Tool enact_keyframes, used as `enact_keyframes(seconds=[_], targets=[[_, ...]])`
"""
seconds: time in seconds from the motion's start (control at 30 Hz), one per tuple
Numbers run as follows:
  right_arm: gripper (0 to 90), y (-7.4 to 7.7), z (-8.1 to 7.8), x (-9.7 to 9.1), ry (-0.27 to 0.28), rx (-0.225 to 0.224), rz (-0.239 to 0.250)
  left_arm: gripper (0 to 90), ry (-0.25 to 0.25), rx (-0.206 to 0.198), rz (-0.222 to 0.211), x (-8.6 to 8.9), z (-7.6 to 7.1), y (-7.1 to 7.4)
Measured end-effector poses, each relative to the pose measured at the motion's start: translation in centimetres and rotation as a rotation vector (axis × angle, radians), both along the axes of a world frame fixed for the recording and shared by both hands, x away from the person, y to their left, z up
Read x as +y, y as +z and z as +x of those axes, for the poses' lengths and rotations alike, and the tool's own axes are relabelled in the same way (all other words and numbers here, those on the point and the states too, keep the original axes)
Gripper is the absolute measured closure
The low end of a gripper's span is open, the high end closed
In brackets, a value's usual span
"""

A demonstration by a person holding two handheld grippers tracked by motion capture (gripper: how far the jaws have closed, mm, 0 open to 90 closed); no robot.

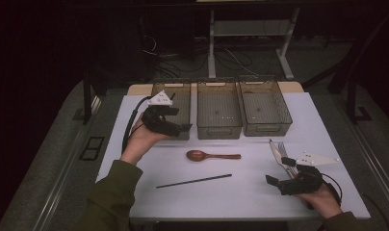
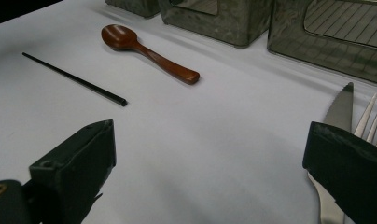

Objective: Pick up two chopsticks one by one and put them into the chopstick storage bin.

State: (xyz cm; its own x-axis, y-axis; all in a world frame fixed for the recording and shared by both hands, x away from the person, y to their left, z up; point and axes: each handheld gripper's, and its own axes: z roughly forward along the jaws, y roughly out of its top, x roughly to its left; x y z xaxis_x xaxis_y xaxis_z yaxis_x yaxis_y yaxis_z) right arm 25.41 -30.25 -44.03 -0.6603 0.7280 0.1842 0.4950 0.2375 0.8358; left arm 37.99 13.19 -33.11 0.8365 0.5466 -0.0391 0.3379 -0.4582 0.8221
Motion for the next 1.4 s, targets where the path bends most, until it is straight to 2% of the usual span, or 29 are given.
enact_keyframes(seconds=[0.17,0.3,0.53,0.83,0.97,1.1,1.17,1.27,1.37,1.4], targets=[[2.1,0.0,0.0,0.0,-0.002,0.000,0.000,18.6,-0.024,-0.004,-0.007,-0.2,-1.6,-0.7],[2.1,0.1,-0.1,0.0,-0.003,0.004,-0.003,17.9,-0.044,-0.003,-0.006,-0.2,-3.0,-1.8],[2.1,0.1,-0.1,0.0,-0.002,-0.003,-0.004,17.9,-0.079,0.028,-0.005,-0.5,-5.3,-4.4],[2.1,0.1,-0.2,-0.1,-0.006,-0.005,-0.003,21.6,-0.098,0.071,0.000,-0.4,-7.1,-6.6],[2.1,0.1,-0.2,-0.1,-0.005,-0.004,-0.004,26.5,-0.108,0.078,-0.015,-0.1,-7.9,-7.4],[2.1,0.1,-0.2,-0.1,-0.007,-0.005,-0.005,37.0,-0.132,0.086,-0.026,0.1,-8.8,-8.1],[2.1,0.0,-0.2,-0.2,-0.008,-0.004,-0.005,41.0,-0.144,0.090,-0.017,0.2,-9.0,-8.4],[2.1,0.0,-0.1,-0.2,-0.007,-0.007,-0.005,49.5,-0.171,0.109,-0.012,0.3,-9.2,-9.0],[2.1,0.0,-0.2,-0.1,-0.003,-0.008,-0.010,56.7,-0.199,0.145,0.000,-0.1,-9.0,-9.5],[2.1,0.0,-0.2,-0.1,-0.003,-0.008,-0.010,56.7,-0.203,0.150,0.004,-0.2,-9.0,-9.7]])
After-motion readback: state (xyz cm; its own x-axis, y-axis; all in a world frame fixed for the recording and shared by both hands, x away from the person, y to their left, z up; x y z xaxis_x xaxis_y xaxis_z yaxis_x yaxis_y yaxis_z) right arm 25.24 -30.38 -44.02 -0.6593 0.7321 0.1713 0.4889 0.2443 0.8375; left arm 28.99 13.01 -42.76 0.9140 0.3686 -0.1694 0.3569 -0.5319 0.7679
